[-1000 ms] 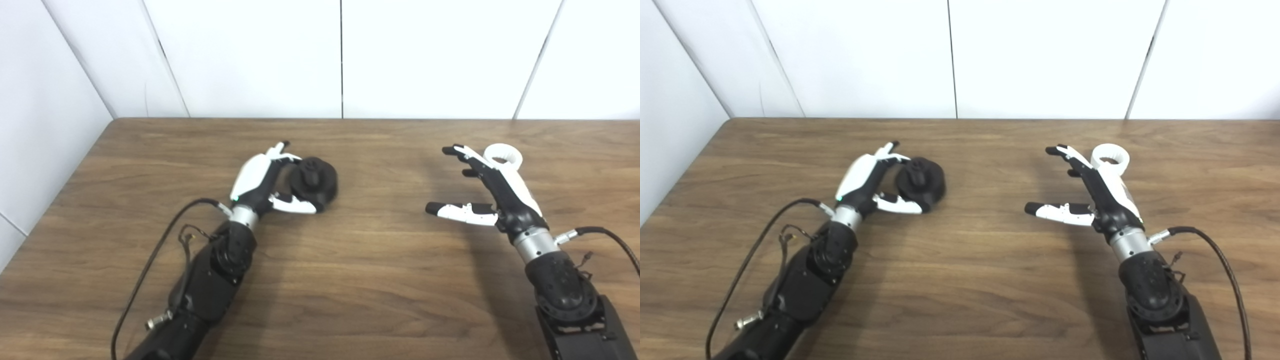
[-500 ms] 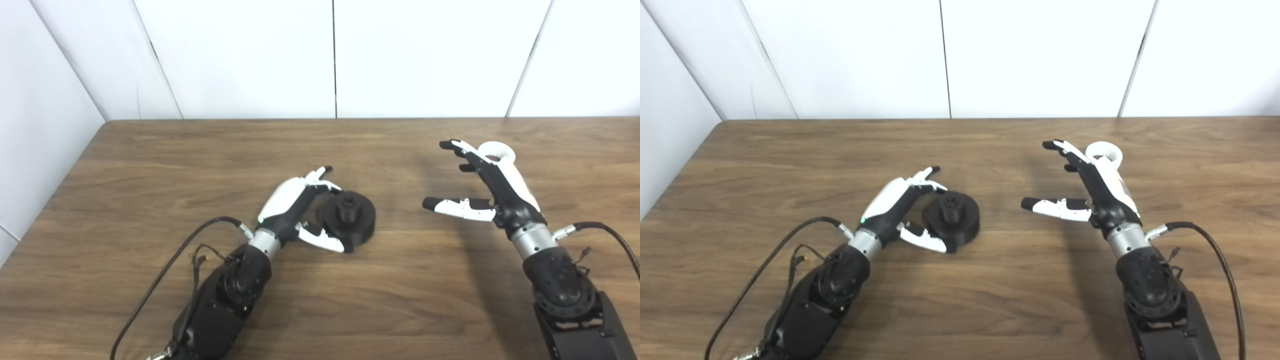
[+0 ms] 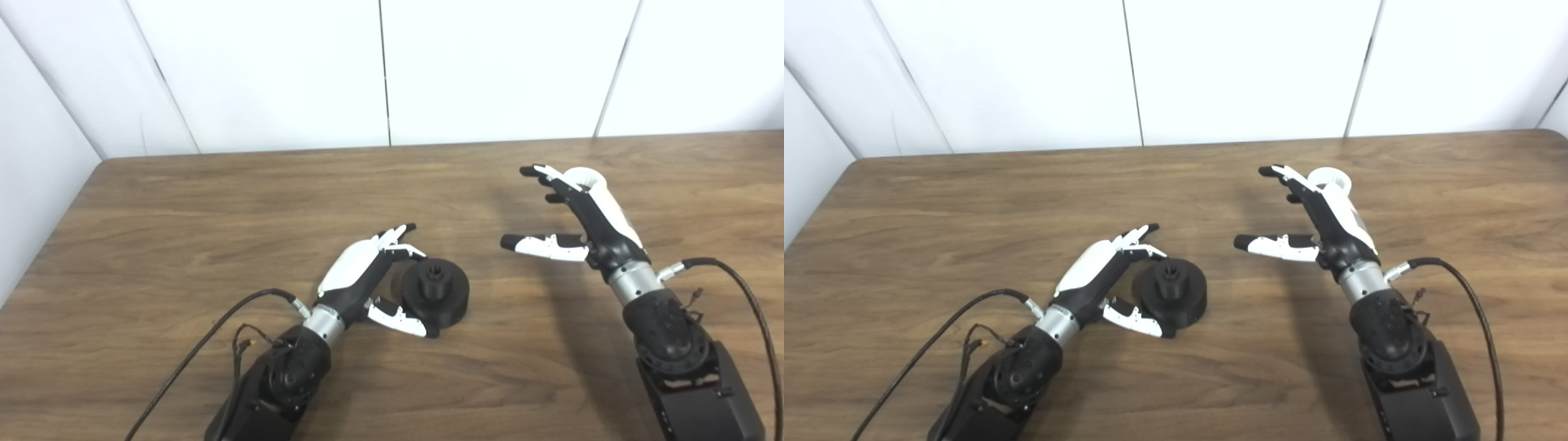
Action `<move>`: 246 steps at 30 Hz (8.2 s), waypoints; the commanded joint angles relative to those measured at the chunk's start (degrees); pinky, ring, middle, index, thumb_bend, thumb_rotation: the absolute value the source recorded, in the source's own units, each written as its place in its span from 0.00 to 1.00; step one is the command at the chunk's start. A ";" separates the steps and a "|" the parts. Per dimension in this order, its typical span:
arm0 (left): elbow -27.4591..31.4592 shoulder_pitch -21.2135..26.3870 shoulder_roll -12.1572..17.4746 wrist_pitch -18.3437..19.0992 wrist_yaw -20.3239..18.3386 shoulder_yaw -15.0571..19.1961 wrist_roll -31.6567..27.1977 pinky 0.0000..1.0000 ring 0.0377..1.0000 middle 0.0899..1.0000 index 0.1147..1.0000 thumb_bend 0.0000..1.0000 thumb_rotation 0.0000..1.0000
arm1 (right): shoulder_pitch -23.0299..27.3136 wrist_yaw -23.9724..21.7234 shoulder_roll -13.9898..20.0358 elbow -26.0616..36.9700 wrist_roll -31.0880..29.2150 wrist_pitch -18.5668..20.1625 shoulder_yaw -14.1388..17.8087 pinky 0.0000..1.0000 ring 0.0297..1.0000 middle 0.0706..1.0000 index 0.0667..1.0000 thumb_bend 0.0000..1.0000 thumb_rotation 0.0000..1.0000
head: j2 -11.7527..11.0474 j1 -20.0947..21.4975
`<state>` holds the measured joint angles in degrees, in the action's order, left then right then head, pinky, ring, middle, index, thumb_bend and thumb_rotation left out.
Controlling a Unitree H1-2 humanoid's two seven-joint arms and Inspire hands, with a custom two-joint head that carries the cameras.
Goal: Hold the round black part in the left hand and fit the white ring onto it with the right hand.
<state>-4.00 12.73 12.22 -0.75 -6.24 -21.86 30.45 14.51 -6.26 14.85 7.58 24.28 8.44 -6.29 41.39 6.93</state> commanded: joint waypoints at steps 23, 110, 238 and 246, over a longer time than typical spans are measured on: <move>-0.77 1.68 1.15 -3.05 -3.38 1.65 -1.70 1.00 1.00 1.00 0.56 0.99 0.31 | 8.11 5.40 9.46 -0.17 17.35 4.31 4.30 0.68 0.87 0.93 0.81 0.88 0.43 | -0.24 5.26; 1.82 0.35 1.02 -2.15 -4.06 3.09 -1.39 1.00 1.00 1.00 0.56 0.97 0.32 | 19.73 5.10 11.05 -24.27 17.64 6.78 -8.08 0.86 0.89 0.92 0.62 0.72 0.35 | 1.37 0.21; 2.59 2.95 -2.69 0.93 -4.13 3.17 1.78 1.00 1.00 1.00 0.54 0.98 0.30 | 3.02 -9.73 -1.84 17.68 12.26 0.70 -10.01 0.93 0.89 0.89 0.46 0.52 0.16 | 4.29 -8.51; 2.93 2.86 -2.65 1.32 -4.32 3.05 1.67 1.00 1.00 1.00 0.54 0.98 0.30 | 2.77 -9.24 -2.90 15.24 12.34 -0.58 -10.34 0.92 0.89 0.89 0.46 0.52 0.16 | 4.53 -8.68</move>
<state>-2.97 13.37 9.67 1.19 -11.05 -18.83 31.91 15.37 -16.70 12.51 22.03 36.66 10.06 -16.68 45.88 -1.67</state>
